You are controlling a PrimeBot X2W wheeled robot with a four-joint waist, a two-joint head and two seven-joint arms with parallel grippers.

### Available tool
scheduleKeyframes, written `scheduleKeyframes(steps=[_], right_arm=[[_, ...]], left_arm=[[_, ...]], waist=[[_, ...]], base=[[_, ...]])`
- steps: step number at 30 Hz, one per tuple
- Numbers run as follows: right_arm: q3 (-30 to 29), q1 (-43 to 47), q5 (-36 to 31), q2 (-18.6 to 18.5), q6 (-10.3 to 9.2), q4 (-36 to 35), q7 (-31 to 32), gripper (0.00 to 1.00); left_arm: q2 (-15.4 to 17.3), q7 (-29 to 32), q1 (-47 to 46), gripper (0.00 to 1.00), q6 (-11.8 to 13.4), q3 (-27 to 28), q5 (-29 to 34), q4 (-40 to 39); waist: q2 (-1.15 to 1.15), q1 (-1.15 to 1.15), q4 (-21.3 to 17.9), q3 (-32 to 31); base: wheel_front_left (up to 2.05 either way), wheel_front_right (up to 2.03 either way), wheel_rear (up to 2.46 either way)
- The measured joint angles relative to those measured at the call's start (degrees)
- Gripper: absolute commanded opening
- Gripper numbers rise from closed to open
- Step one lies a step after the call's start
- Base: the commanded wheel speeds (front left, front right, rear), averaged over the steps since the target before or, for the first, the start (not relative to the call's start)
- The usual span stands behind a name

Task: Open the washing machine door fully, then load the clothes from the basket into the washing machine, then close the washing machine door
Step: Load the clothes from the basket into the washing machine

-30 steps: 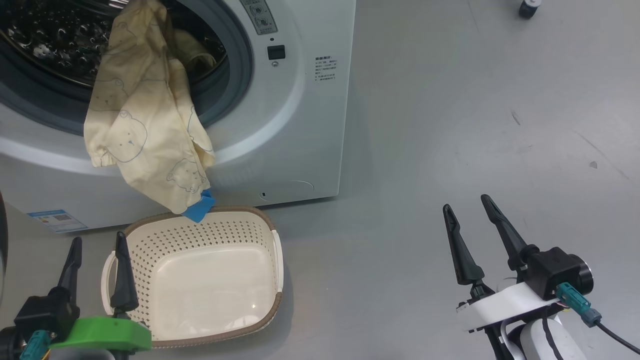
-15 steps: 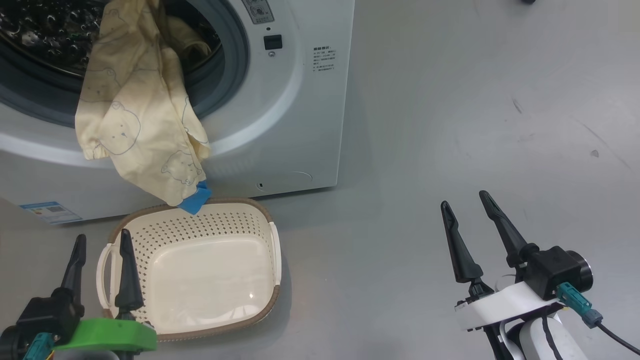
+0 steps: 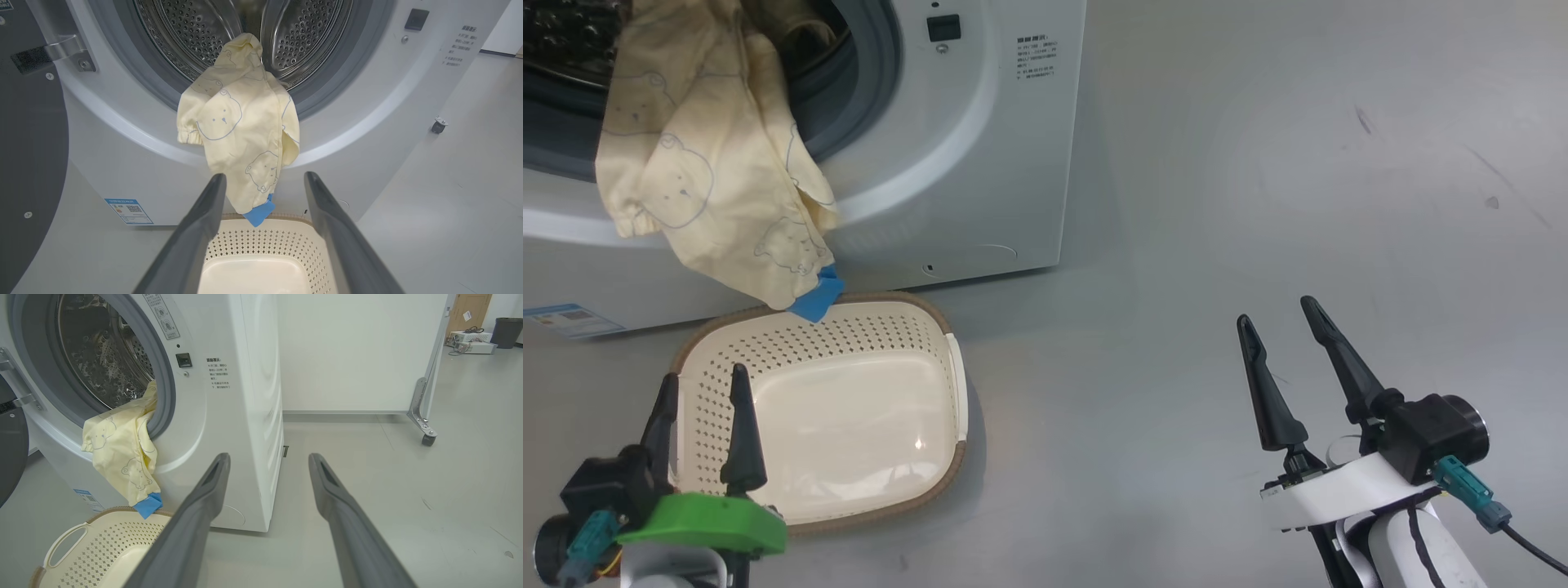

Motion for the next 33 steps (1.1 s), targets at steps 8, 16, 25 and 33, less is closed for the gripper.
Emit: scheduleKeyframes(steps=[8, 16, 25, 33], right_arm=[[0.12, -2.52, 0.00, 0.12, 0.05, -2.01, 0.00, 1.00], [1.33, -6.34, 0.27, 0.40, 0.46, -3.16, 0.00, 1.00], [1.89, -9.42, 1.65, 0.58, 0.51, -3.46, -0.01, 1.00], [2.12, -11.62, 2.80, 0.76, 0.54, -3.46, -0.01, 1.00]], left_arm=[[0.16, 3.15, -7.72, 1.00, -0.08, -0.13, -0.86, 2.86], [3.11, 8.32, -18.34, 1.00, -0.11, 1.04, -1.14, 7.55], [7.42, 13.10, -27.30, 1.00, 0.00, 3.85, -2.58, 12.13], [9.57, 15.17, -33.03, 1.00, 0.70, 5.36, -3.12, 16.48]], waist=[[0.00, 0.00, -1.19, 4.48], [0.00, 0.00, -3.26, 10.56], [0.00, 0.01, -7.15, 15.92], [0.00, 0.01, -10.84, 19.61]], base=[[0.00, 0.00, 0.00], [0.00, 0.00, 0.00], [0.00, 0.00, 0.00], [0.00, 0.00, 0.00]])
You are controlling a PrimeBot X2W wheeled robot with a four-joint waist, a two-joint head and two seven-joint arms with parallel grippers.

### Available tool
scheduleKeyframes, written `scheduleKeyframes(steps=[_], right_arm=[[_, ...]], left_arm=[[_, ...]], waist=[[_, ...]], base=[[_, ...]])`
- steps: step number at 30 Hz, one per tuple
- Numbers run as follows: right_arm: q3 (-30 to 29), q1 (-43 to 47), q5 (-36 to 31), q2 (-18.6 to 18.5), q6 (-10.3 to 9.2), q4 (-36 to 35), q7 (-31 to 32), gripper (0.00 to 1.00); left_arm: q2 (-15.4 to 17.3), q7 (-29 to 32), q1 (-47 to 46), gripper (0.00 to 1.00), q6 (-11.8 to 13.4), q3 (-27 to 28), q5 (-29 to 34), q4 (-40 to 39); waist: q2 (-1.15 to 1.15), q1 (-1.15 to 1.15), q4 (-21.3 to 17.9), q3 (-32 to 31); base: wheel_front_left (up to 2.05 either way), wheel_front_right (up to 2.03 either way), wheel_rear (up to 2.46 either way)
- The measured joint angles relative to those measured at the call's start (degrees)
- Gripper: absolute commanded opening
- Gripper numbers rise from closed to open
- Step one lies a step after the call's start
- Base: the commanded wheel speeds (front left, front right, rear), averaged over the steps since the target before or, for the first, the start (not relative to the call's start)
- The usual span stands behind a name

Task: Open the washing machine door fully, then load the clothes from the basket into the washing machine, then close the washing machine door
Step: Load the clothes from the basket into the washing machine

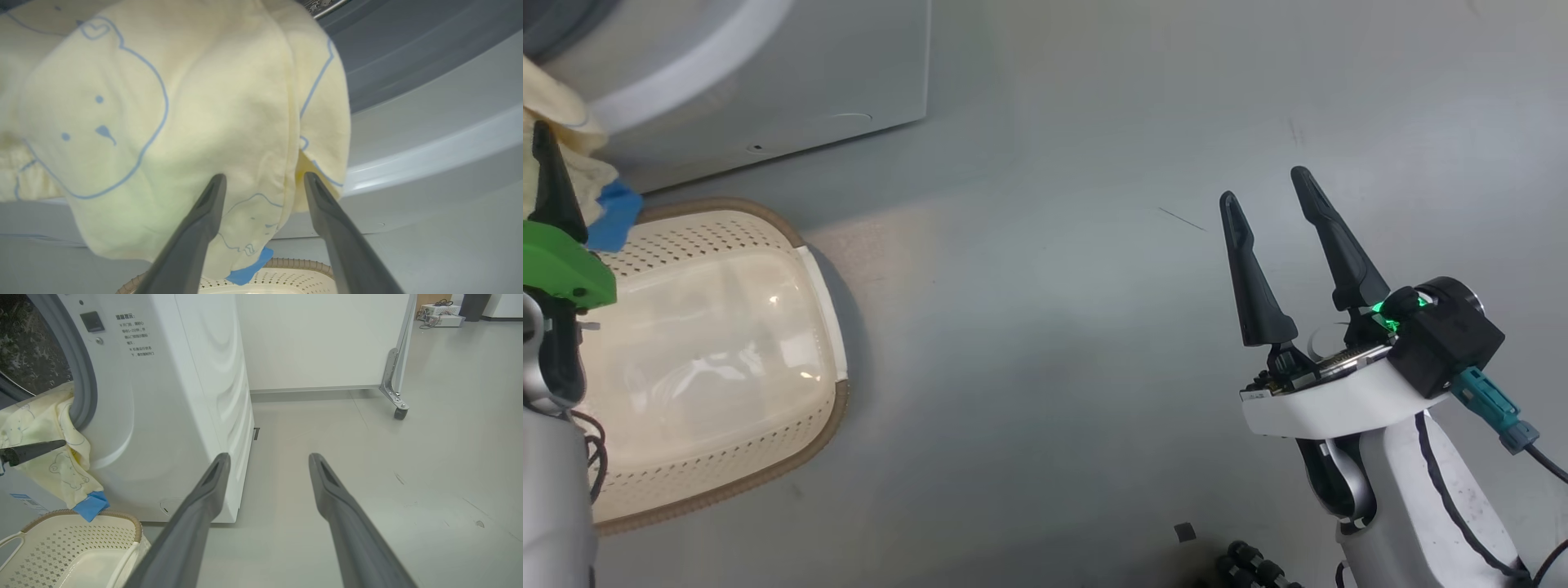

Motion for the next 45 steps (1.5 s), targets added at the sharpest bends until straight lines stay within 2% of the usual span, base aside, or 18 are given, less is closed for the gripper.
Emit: scheduleKeyframes(steps=[16, 17, 18, 19, 20, 32, 45], right_arm=[[0.75, -1.37, 2.37, 0.23, -0.15, 0.23, 0.00, 1.00], [0.86, -1.37, 2.38, 0.23, -0.18, 0.23, 0.00, 1.00], [0.96, -1.37, 2.40, 0.24, -0.42, 0.23, 0.00, 1.00], [1.04, -1.38, 2.41, 0.24, -0.58, 0.23, 0.00, 1.00], [1.09, -1.39, 2.48, 0.24, -0.58, 0.26, 0.00, 1.00], [1.36, -1.48, 2.97, 0.24, -1.08, 0.55, 0.00, 1.00], [-0.34, -1.46, 2.87, 0.25, -1.67, 0.44, 0.00, 1.00]], left_arm=[[0.52, 0.69, -6.32, 1.00, -0.32, -0.98, 0.01, 6.50], [0.57, 0.68, -6.51, 0.93, -0.32, -0.97, 0.01, 6.82], [0.62, 0.54, -6.84, 0.64, -0.32, -0.93, 0.01, 7.23], [0.65, 0.25, -7.22, 0.29, -0.31, -0.85, 0.01, 7.70], [0.66, 0.20, -7.60, 0.00, -0.30, -0.75, 0.01, 8.14], [1.42, -0.84, -8.71, 0.00, -0.37, -0.89, 0.11, 11.61], [1.75, -1.31, -8.06, 0.00, -2.42, -2.49, 0.57, 9.72]], waist=[[0.00, 0.00, -2.49, 2.13], [0.00, 0.00, -2.55, 2.12], [0.00, 0.00, -2.62, 2.11], [0.00, 0.00, -2.68, 2.08], [0.00, 0.00, -2.74, 2.05], [0.00, 0.00, -3.26, 1.47], [0.00, 0.00, -1.10, 1.15]], base=[[0.00, 0.00, 0.00], [0.00, 0.00, 0.00], [0.00, 0.00, 0.00], [0.00, 0.00, 0.00], [0.00, 0.00, 0.00], [0.00, 0.00, 0.00], [0.00, 0.00, 0.00]])
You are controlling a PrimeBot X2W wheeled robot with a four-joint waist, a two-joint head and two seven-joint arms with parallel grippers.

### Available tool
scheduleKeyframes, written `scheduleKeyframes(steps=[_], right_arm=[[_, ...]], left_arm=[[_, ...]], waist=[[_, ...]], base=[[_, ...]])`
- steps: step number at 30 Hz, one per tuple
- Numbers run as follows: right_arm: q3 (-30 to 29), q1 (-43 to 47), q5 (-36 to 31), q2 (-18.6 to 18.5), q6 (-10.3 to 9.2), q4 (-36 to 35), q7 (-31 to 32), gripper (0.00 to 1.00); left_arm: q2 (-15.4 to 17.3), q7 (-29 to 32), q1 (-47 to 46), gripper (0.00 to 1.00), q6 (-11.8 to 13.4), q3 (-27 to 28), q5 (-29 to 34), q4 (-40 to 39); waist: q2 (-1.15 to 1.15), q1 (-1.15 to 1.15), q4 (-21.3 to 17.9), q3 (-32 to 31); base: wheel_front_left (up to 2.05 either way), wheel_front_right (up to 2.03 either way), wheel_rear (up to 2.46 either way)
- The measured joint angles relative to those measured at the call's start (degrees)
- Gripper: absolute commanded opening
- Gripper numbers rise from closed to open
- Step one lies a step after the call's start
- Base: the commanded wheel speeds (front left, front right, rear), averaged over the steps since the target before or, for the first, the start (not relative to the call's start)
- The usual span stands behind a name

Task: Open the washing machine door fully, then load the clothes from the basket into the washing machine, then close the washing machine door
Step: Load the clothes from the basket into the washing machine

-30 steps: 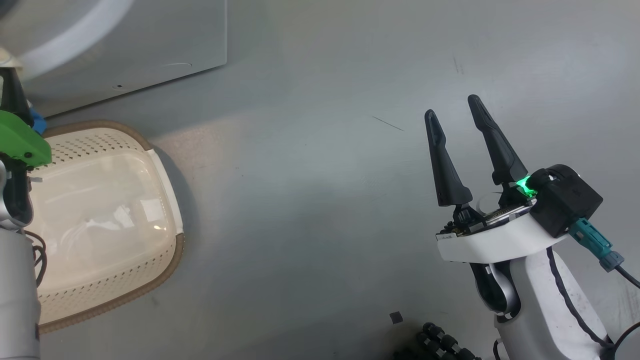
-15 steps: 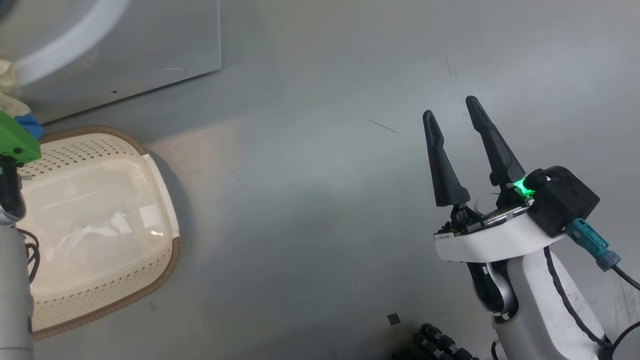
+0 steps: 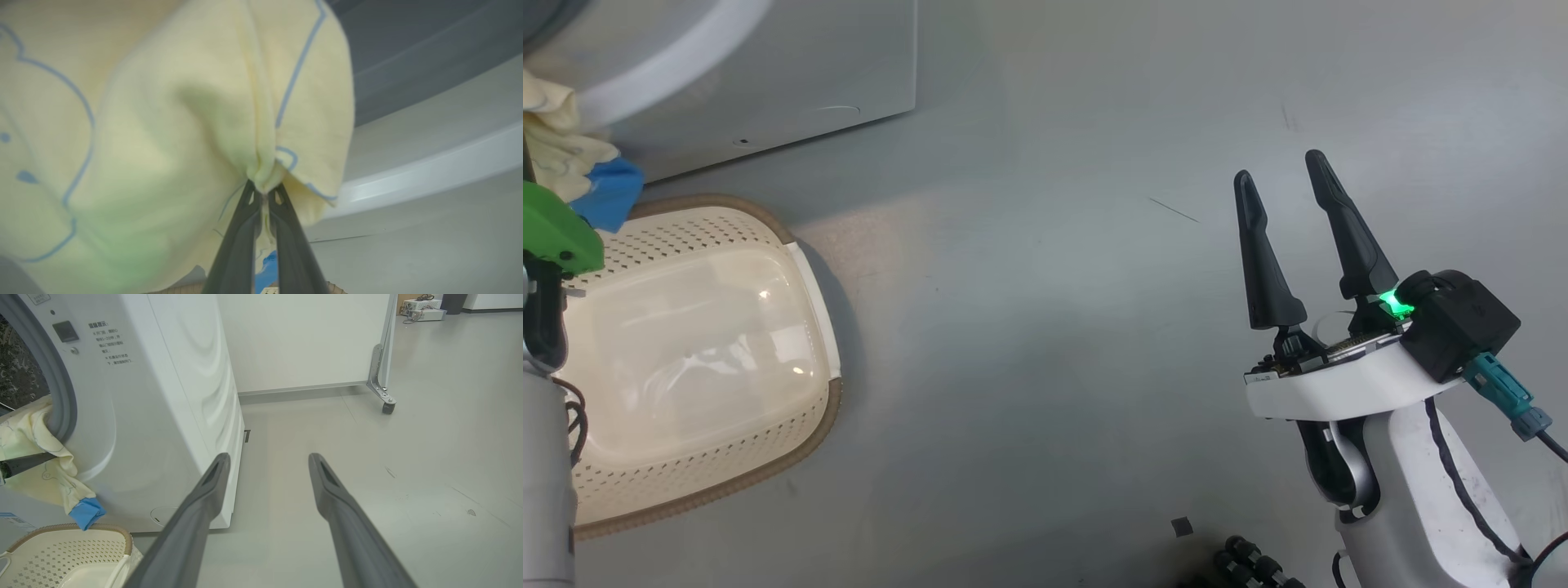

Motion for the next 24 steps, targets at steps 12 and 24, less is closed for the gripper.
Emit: scheduleKeyframes(steps=[12, 24], right_arm=[[-0.60, 0.19, -0.14, -0.01, -0.41, -0.20, 0.00, 1.00], [0.15, 0.25, -0.68, -0.02, -0.34, -0.24, 0.00, 1.00]], left_arm=[[2.64, 0.71, 5.49, 0.00, -1.12, 0.00, 0.00, -8.01], [8.55, 5.95, 1.51, 0.00, -1.97, 0.36, -0.04, -18.78]], waist=[[0.00, 0.00, 2.73, -0.56], [0.00, 0.00, 3.50, -0.47]], base=[[0.00, 0.00, 0.00], [0.00, 0.00, 0.00]])
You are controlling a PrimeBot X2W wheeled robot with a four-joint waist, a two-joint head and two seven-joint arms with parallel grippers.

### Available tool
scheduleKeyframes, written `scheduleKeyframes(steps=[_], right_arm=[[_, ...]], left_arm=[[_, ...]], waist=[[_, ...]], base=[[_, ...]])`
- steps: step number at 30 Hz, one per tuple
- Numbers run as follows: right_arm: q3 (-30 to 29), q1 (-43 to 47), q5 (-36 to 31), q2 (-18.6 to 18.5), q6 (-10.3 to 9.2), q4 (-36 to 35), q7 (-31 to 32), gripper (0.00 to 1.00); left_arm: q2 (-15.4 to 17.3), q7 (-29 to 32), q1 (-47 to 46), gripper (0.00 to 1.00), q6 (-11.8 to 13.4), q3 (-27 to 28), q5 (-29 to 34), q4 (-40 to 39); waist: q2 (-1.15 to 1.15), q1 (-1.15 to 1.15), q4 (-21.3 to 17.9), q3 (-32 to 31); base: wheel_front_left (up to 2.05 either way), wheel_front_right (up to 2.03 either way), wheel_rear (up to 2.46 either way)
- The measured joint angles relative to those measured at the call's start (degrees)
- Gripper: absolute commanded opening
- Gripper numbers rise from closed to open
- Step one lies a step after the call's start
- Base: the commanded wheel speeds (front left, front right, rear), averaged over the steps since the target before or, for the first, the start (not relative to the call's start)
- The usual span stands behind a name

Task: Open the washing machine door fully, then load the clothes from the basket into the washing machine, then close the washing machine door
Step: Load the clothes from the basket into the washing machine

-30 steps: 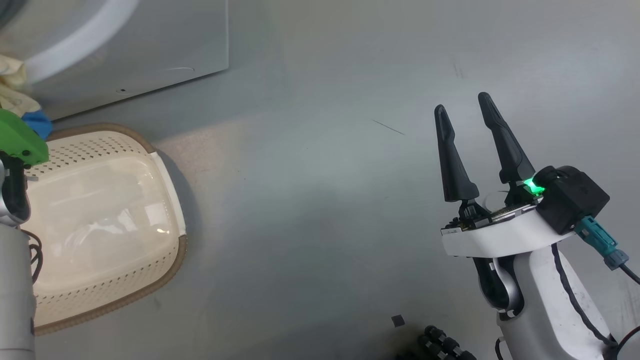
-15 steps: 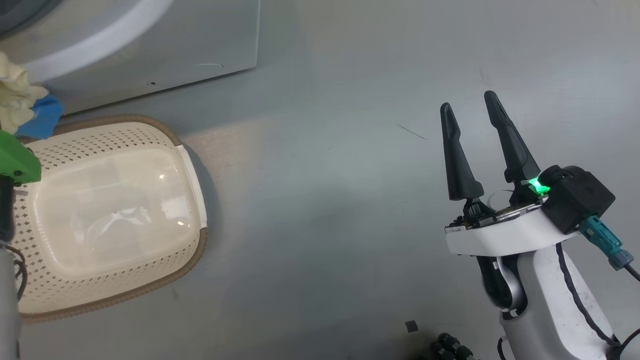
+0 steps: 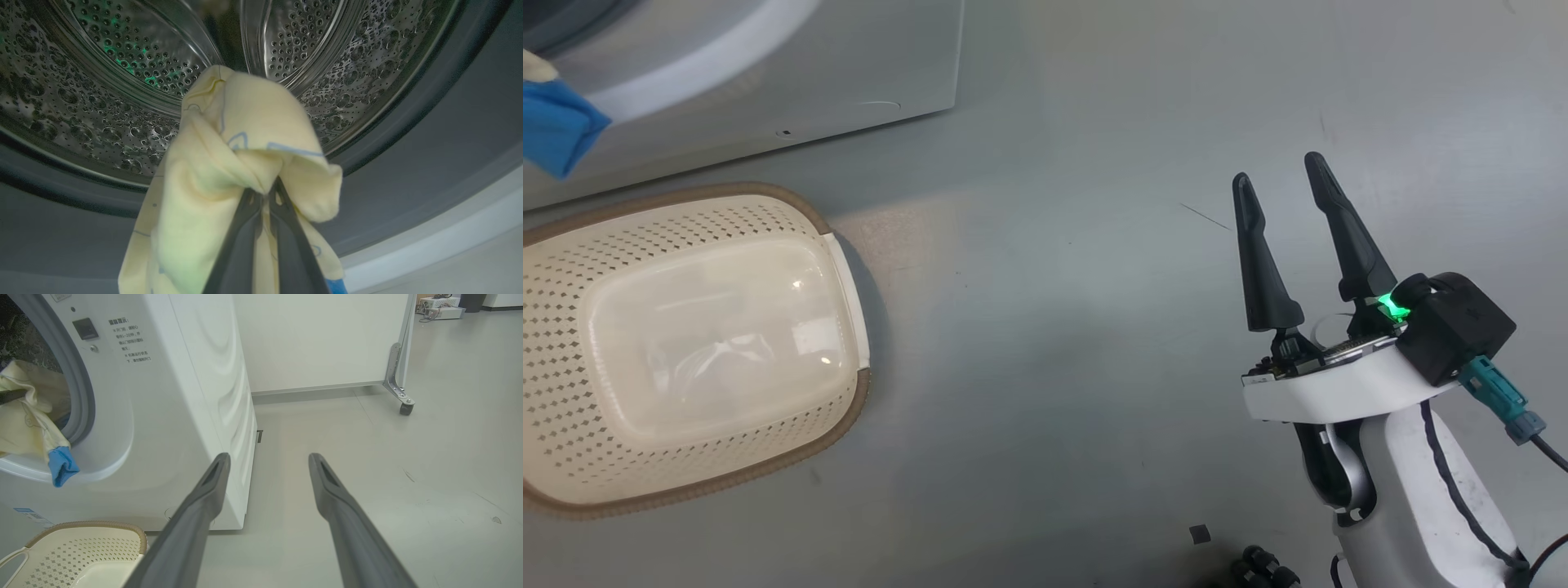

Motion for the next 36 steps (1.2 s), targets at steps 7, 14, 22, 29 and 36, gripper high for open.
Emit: scheduleKeyframes(steps=[7, 14, 22, 29, 36], right_arm=[[2.10, -0.10, 1.11, 0.00, 0.01, -0.41, 0.00, 1.00], [3.81, -0.34, 3.33, 0.02, 0.00, -1.01, 0.00, 1.00], [5.83, -1.49, 5.69, 0.03, -0.01, -1.64, 0.00, 1.00], [7.08, -2.54, 6.87, 0.16, -0.05, -2.16, 0.00, 1.00], [7.27, -2.76, 7.26, 0.27, -0.15, -2.33, 0.00, 1.00]], left_arm=[[4.14, 8.87, -4.27, 0.00, -0.02, 1.96, -2.09, 0.27], [8.20, 16.91, -9.72, 0.00, -0.02, 3.30, -3.19, 2.21], [13.22, 19.84, -17.02, 0.00, 0.15, 3.44, -1.11, 1.80], [15.63, 17.33, -23.21, 0.00, 0.57, 1.92, 3.02, -0.65], [16.81, 10.01, -28.61, 0.00, 0.92, 0.55, 7.11, -2.37]], waist=[[0.00, 0.00, -1.85, 0.89], [0.00, 0.00, -4.58, 2.47], [0.00, 0.00, -8.24, 4.91], [0.00, 0.00, -11.38, 7.16], [0.00, 0.00, -13.54, 9.15]], base=[[0.00, 0.00, 0.00], [0.00, 0.00, 0.00], [0.00, 0.00, 0.00], [0.00, 0.00, 0.00], [0.00, 0.00, 0.00]])
